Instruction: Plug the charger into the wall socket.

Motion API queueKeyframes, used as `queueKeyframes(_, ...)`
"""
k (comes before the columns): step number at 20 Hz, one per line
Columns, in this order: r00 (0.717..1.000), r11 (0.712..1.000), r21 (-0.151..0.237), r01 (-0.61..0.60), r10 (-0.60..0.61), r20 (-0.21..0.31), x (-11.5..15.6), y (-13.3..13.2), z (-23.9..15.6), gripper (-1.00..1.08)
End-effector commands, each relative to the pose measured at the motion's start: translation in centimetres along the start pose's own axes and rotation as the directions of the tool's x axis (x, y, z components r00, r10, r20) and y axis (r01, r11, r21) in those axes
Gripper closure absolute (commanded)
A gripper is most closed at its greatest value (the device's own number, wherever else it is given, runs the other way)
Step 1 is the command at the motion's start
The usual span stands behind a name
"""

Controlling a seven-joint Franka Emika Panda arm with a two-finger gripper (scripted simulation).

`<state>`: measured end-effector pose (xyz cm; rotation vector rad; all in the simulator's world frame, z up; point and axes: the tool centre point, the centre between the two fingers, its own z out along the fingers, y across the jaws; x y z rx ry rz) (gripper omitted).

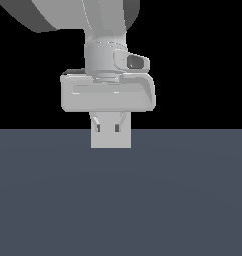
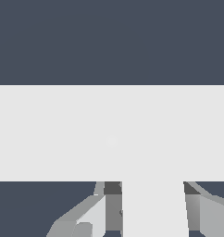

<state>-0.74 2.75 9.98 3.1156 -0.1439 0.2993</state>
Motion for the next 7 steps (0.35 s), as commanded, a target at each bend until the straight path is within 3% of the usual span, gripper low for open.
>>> queueKeyframes(1, 1.000, 1.000, 0.000, 0.000, 0.000, 0.000, 0.47, -0.01, 0.08, 1.08)
queueKeyframes(7, 1.000, 1.000, -0.001, 0.000, 0.000, 0.000, 0.52, -0.01, 0.08, 1.08)
